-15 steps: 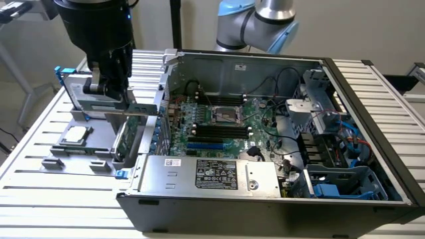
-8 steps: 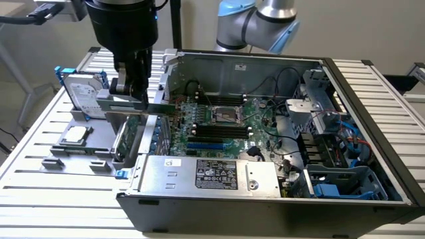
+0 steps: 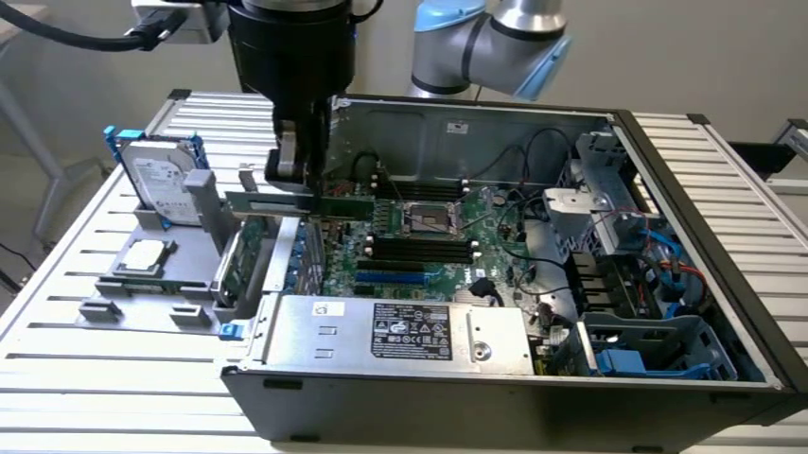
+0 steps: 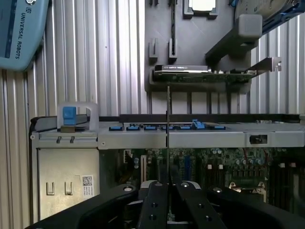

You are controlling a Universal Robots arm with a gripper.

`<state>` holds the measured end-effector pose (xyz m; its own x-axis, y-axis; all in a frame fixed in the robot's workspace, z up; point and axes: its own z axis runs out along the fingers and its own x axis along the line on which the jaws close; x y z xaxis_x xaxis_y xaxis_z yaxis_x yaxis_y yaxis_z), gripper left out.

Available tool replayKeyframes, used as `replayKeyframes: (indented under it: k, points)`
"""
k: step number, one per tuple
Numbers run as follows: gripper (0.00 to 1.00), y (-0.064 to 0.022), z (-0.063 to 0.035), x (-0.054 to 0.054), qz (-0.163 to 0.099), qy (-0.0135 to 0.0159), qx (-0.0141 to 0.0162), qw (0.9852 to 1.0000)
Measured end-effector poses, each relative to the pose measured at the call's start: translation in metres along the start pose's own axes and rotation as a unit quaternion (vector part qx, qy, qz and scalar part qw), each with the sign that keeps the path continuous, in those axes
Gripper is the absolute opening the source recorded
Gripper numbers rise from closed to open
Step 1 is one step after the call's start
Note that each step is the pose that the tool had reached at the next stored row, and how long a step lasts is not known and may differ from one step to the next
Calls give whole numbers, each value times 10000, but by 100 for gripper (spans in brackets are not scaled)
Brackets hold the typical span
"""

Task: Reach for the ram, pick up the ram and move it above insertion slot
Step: 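Pick up the ram and move it above insertion slot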

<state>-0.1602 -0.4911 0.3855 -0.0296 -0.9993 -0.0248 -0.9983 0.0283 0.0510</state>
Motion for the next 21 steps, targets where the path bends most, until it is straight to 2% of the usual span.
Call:
replayKeyframes:
  k: [10,13,21]
  points:
    - [13,-442,-21,-79,0,0,0,10000]
    - [13,-520,-23,-151,0,0,0,10000]
    - [13,-667,-22,-419,0,1,0,10000]
